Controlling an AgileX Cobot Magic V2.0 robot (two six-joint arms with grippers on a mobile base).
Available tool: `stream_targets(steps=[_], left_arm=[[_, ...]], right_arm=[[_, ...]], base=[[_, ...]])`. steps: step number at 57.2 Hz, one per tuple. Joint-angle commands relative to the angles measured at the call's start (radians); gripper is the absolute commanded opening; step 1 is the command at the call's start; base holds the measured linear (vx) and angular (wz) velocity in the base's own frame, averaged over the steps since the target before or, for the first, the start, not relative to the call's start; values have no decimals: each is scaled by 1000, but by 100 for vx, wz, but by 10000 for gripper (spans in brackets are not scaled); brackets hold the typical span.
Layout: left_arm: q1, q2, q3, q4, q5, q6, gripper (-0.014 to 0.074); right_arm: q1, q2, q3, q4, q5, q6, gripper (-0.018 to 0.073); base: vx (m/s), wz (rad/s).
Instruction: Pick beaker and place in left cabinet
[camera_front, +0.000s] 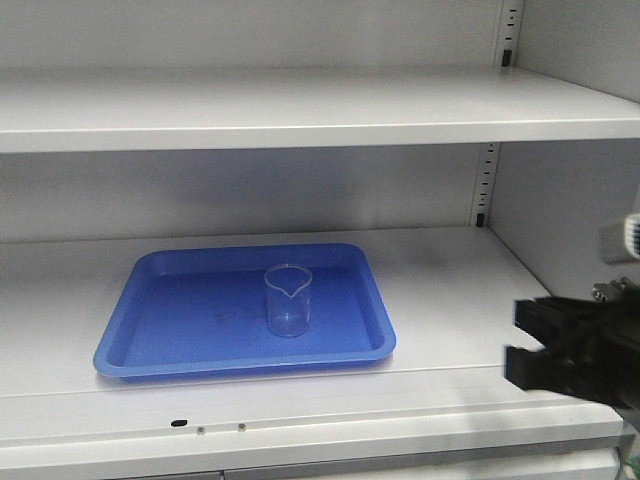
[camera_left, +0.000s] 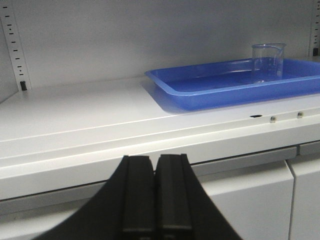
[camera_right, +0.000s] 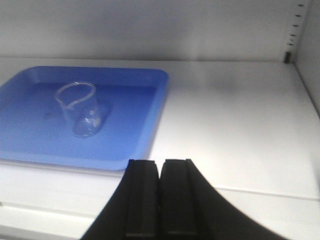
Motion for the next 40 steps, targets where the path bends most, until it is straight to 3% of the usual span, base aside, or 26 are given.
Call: stream_targets(steps=[1, 6, 12, 28, 40], left_arm=[[-1, -18, 16, -7, -84, -3, 1], [-1, -18, 16, -7, -84, -3, 1], [-1, -18, 16, -7, -84, -3, 1], [-1, -18, 16, -7, -84, -3, 1], [-1, -18, 16, -7, -84, -3, 1]], right_arm=[[-55, -82, 49, 162, -147, -200, -10], [-108, -148, 162, 251, -279, -256, -8], [-158, -246, 326, 270, -369, -257, -7], [-245, -564, 620, 243, -369, -258, -6], [-248, -831, 807, 212, -342, -259, -6]], base=[[0, 0], [0, 0], [0, 0], [0, 0], [0, 0]])
